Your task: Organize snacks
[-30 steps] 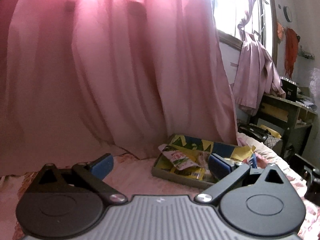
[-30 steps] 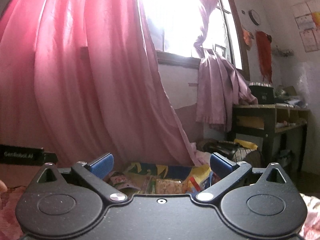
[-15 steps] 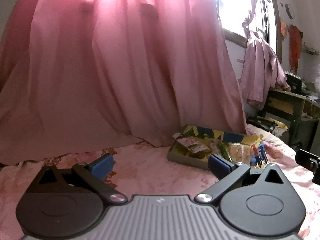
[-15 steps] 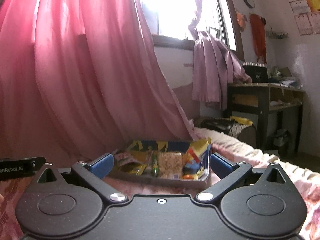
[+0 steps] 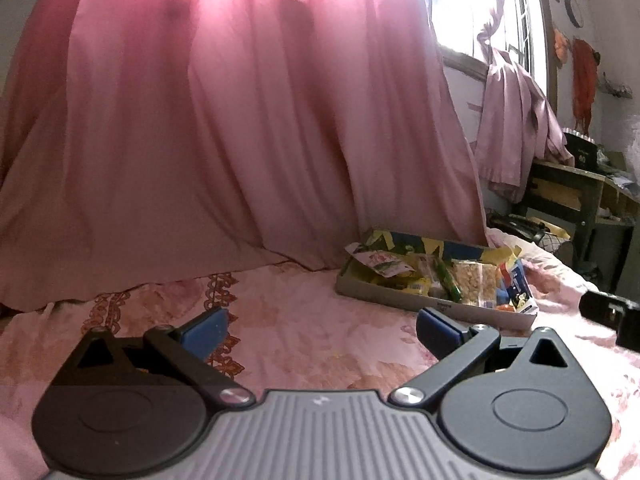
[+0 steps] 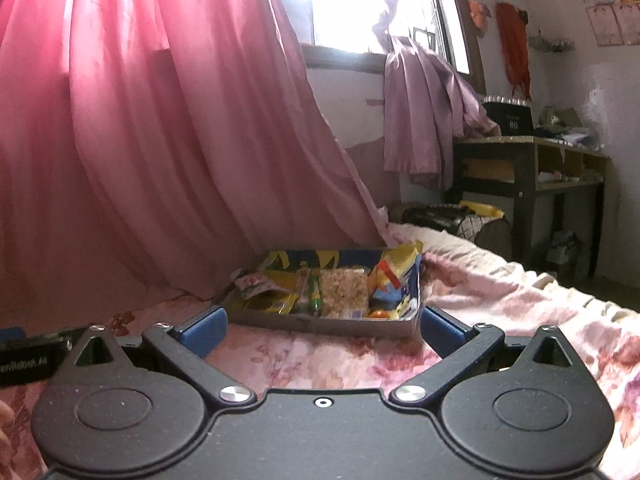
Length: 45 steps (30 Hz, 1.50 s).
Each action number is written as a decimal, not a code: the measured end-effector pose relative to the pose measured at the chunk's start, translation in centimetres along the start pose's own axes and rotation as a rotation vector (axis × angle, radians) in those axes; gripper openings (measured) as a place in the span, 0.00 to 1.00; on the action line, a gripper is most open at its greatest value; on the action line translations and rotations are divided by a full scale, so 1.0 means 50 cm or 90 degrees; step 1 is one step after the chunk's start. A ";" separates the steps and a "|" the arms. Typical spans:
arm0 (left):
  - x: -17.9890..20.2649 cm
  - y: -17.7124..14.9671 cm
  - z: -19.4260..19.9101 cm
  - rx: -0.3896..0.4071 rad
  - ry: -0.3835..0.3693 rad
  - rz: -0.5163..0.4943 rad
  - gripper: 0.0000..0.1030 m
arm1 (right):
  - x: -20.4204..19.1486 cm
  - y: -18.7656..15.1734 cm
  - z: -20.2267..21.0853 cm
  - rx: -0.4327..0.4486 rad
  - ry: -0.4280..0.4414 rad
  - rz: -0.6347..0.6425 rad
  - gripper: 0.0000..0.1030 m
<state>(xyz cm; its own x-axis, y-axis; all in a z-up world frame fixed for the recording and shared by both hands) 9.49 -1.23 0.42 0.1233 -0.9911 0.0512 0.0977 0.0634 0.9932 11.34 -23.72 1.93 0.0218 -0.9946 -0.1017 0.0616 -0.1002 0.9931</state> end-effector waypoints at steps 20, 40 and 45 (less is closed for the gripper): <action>-0.004 -0.020 0.013 -0.047 -0.009 0.013 1.00 | -0.017 -0.026 0.009 -0.056 0.005 0.015 0.99; -0.001 -0.026 0.008 -0.060 -0.010 0.007 1.00 | -0.009 -0.031 0.001 -0.073 -0.003 0.009 0.99; -0.002 -0.025 0.007 -0.060 -0.010 0.007 1.00 | -0.009 -0.033 0.000 -0.073 -0.003 0.009 0.99</action>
<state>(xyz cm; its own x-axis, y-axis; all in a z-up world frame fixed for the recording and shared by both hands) 8.99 -1.27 -0.81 0.1096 -0.9919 0.0647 0.1895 0.0848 0.9782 11.22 -23.09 0.36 0.0187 -0.9961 -0.0864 0.1757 -0.0818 0.9810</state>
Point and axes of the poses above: each gripper's, at about its wrist camera, not at the fingertips, and z roughly against the way its jaws point, x to its right, y to its top, the point moved 4 cm from there along -z, roughly the way its jaws point, and after that the axes turned 14 degrees about x, right-handed, at the moved point
